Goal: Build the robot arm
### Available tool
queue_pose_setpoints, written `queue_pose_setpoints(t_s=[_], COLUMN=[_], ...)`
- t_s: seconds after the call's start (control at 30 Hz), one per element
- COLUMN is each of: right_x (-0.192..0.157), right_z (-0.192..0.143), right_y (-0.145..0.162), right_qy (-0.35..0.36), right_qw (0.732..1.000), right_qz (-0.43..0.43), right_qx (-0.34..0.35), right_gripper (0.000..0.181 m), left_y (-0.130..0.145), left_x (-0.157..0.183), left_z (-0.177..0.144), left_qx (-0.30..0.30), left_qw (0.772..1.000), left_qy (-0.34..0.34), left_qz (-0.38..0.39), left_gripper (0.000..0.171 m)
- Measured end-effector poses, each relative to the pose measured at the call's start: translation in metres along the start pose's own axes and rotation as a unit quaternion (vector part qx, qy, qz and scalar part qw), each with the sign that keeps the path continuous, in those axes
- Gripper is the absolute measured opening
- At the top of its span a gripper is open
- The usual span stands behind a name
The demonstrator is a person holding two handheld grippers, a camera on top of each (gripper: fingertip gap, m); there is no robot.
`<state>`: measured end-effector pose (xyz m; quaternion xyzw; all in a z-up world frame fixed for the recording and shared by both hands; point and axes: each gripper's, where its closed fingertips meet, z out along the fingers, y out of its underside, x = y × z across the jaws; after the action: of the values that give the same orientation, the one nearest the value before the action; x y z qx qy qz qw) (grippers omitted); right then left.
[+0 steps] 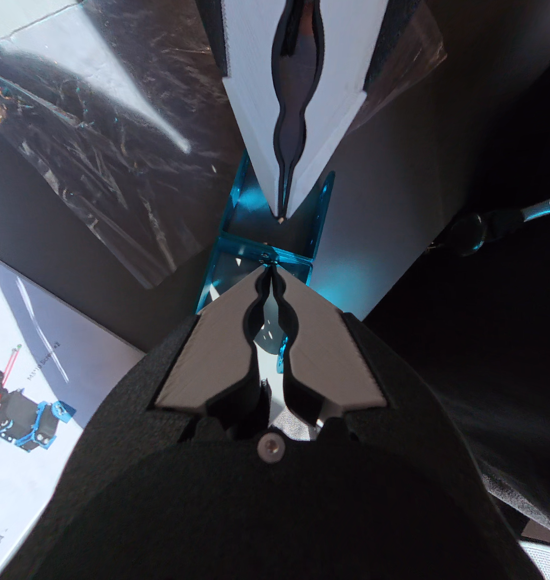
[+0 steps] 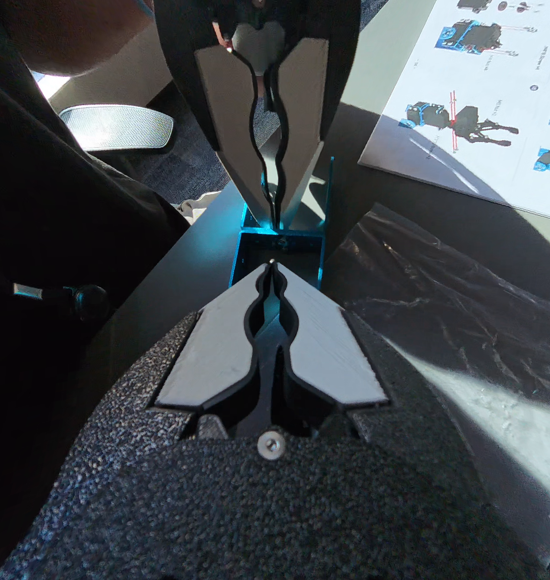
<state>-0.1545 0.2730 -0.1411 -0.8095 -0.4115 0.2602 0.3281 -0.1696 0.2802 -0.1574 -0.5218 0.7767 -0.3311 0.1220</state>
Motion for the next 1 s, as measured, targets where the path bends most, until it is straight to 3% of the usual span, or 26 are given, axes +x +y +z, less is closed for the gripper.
queue_pose_setpoints(t_s=[0.47, 0.63, 0.7, 1.0], right_x=[-0.002, -0.002, -0.004, -0.013], right_z=[-0.002, -0.001, 0.001, 0.009], right_y=[0.010, 0.012, 0.017, 0.022], right_qy=[0.006, 0.013, 0.008, 0.007], right_qw=[0.996, 0.997, 0.994, 0.986], right_qz=[0.067, 0.019, 0.001, -0.048], right_qx=[-0.059, -0.079, -0.106, -0.162], right_gripper=[0.000, 0.001, 0.009, 0.010], left_y=[-0.003, 0.001, 0.003, 0.004], left_x=[-0.003, 0.002, 0.002, 0.009], left_z=[0.000, 0.001, -0.002, -0.016], left_qx=[0.006, 0.000, -0.002, 0.053], left_qw=[1.000, 1.000, 1.000, 0.998], left_qy=[-0.014, 0.000, -0.015, -0.039], left_qz=[0.014, 0.005, 0.003, -0.025], left_gripper=[0.000, 0.000, 0.000, 0.000])
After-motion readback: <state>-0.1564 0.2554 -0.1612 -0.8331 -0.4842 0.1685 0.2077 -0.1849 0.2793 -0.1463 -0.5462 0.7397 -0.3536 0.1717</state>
